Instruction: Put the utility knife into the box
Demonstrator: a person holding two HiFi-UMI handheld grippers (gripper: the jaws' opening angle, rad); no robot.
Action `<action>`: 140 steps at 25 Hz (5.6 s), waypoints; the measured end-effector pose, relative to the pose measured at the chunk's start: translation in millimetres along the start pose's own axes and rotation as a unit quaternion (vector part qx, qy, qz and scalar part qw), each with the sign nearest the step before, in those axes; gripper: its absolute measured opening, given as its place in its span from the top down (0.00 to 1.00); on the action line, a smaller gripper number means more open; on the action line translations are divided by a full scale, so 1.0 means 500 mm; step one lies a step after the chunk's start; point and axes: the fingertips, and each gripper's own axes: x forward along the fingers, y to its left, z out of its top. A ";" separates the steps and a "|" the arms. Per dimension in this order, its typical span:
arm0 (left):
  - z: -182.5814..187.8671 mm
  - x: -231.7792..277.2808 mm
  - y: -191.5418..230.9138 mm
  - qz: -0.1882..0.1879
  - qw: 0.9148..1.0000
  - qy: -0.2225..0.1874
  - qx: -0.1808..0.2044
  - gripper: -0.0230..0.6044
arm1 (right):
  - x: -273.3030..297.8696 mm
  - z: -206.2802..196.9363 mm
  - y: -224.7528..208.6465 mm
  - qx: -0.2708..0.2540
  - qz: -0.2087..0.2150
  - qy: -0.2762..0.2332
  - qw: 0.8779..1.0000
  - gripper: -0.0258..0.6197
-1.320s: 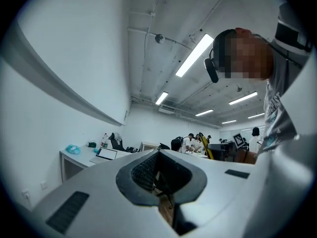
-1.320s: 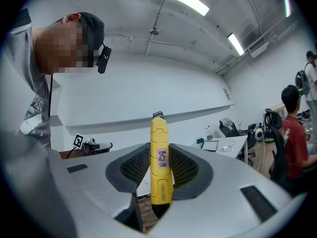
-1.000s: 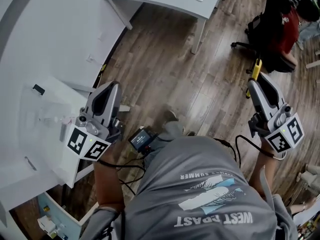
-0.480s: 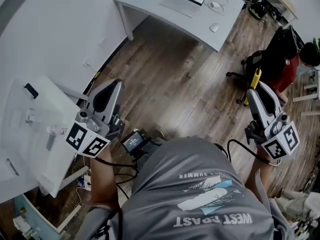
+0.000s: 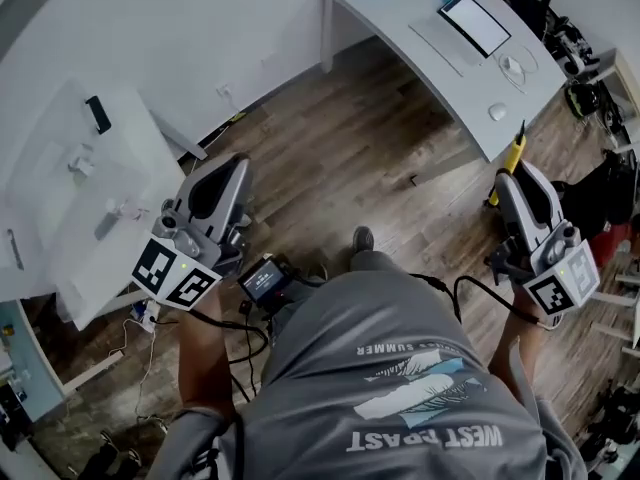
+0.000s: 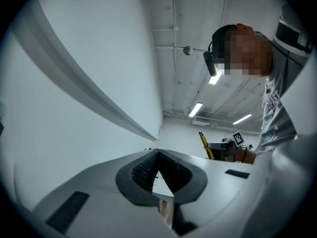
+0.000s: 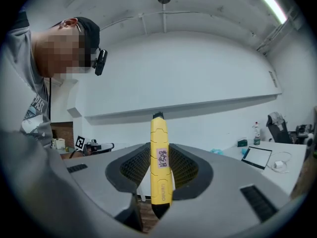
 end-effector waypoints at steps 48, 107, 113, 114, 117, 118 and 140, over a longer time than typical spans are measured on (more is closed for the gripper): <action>0.102 -0.301 0.275 0.450 0.887 -0.085 0.057 0.95 | 0.824 -0.020 0.166 -0.005 0.452 0.061 0.890 0.77; 0.120 -0.769 0.078 0.825 0.532 -0.169 0.085 0.95 | 1.133 -0.121 1.240 -0.114 0.831 0.111 0.533 0.77; 0.140 -0.771 0.074 0.843 0.502 -0.172 0.086 0.95 | 1.151 -0.172 1.325 -0.142 0.839 0.134 0.508 0.77; 0.139 -0.772 0.074 0.846 0.497 -0.173 0.085 0.95 | 1.155 -0.185 1.339 -0.148 0.840 0.136 0.503 0.77; 0.134 -0.770 0.075 0.857 0.479 -0.176 0.078 0.95 | 1.164 -0.228 1.376 -0.166 0.843 0.150 0.489 0.77; 0.132 -0.769 0.076 0.860 0.473 -0.177 0.076 0.95 | 1.167 -0.244 1.389 -0.172 0.843 0.157 0.485 0.77; 0.118 -0.780 0.118 0.901 0.393 -0.179 0.031 0.95 | 1.255 -0.682 1.571 -0.297 0.794 0.323 0.421 0.77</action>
